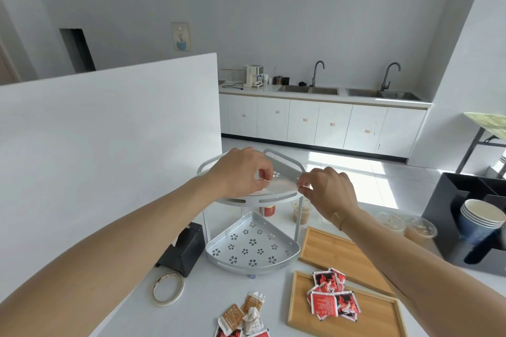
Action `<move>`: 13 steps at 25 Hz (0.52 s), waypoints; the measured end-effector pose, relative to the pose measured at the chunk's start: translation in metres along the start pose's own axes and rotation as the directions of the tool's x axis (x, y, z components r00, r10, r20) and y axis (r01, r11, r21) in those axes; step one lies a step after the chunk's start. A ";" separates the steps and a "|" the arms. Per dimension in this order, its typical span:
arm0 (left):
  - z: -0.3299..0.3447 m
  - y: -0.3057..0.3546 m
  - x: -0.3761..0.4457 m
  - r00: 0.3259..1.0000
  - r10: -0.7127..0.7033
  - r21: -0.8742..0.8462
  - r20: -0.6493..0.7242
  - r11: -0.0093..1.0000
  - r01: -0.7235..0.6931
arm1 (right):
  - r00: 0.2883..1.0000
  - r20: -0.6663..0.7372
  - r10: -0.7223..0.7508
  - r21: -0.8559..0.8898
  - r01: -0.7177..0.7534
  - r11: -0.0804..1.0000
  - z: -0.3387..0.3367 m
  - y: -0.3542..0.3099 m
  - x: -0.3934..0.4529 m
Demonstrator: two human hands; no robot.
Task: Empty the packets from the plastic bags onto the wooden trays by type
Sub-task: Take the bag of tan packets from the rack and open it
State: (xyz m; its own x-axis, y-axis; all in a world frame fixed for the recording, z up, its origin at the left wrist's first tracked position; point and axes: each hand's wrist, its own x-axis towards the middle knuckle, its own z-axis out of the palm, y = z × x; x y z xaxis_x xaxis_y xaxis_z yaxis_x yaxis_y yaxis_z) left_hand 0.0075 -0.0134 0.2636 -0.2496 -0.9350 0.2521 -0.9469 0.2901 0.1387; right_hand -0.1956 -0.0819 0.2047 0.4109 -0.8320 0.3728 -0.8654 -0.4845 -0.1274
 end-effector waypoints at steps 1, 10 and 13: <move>-0.002 0.000 0.000 1.000 -0.022 -0.024 -0.010 0.999 0.021 | 1.000 -0.009 0.007 0.023 -0.007 1.000 -0.001 0.000 0.001; -0.021 -0.010 0.011 0.937 -0.223 -0.324 -0.267 0.937 0.131 | 0.982 -0.172 0.078 0.382 -0.006 0.924 -0.047 0.006 0.020; -0.027 -0.004 0.018 0.915 -0.246 -0.442 -0.319 0.893 0.086 | 0.959 -0.259 0.112 0.479 0.027 0.878 -0.074 0.009 0.019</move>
State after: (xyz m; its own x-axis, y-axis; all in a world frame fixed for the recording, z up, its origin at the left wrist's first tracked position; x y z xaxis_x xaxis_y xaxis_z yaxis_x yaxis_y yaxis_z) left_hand 0.0122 -0.0257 0.2937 0.0689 -0.8622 0.5019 -0.7776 0.2688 0.5685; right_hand -0.2164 -0.0821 0.2783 0.2228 -0.7824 0.5815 -0.6114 -0.5768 -0.5418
